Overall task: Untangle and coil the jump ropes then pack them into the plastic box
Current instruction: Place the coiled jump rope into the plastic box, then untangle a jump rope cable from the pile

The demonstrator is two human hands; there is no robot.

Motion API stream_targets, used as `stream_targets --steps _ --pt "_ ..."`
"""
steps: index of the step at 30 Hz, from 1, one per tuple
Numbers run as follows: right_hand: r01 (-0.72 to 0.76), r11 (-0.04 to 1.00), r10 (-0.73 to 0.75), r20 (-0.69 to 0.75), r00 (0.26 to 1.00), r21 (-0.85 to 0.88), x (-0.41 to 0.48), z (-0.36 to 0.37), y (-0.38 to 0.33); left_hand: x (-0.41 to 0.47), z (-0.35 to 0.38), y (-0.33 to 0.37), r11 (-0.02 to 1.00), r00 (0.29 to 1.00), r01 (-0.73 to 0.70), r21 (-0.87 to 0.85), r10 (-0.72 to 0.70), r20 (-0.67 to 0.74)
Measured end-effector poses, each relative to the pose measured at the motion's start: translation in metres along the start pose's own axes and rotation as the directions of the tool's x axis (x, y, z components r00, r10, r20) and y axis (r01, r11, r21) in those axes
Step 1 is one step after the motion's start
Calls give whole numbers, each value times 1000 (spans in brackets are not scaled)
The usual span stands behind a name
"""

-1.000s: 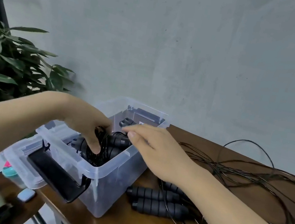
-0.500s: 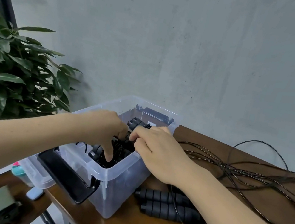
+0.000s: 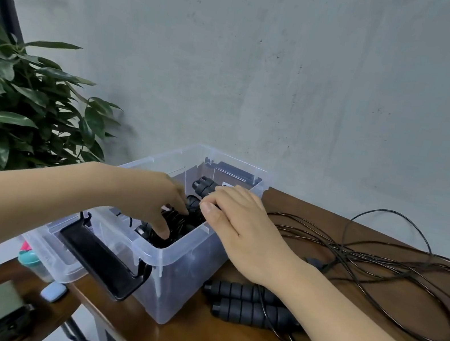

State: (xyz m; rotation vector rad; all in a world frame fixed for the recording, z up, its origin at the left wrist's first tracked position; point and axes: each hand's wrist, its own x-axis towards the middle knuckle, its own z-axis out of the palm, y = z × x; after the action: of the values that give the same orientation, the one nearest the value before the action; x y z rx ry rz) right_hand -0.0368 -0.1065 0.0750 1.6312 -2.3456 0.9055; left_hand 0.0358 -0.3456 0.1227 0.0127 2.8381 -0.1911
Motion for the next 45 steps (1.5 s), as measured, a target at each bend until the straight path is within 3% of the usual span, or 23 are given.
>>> stream_targets --steps 4,8,13,17,28,37,42,45 --pt "-37 995 41 -38 998 91 -22 -10 1 -14 0 -6 965 998 66 -254 -67 5" --pt "-56 993 65 -92 994 100 -40 -25 2 -26 -21 7 959 984 0 -283 -51 -173" --pt "-153 981 169 -138 976 122 -64 -51 12 -26 -39 47 898 835 -147 -416 -112 -539" --pt "-245 959 267 -166 949 142 -97 -71 28 -21 -46 98 855 765 -250 -454 -113 -633" --pt "-459 880 475 -193 859 121 -201 -111 69 23 -20 209 795 828 -393 -463 86 -555" --pt "-535 838 521 -138 842 -103 -261 -91 104 62 39 229 878 933 -290 -381 171 -315" --pt "-534 834 521 -124 845 -138 -265 -79 118 83 59 246 894 895 -278 -351 108 -433" --pt "-513 839 505 -92 858 -181 -262 -69 117 97 62 262 932 860 -285 -225 145 -490"
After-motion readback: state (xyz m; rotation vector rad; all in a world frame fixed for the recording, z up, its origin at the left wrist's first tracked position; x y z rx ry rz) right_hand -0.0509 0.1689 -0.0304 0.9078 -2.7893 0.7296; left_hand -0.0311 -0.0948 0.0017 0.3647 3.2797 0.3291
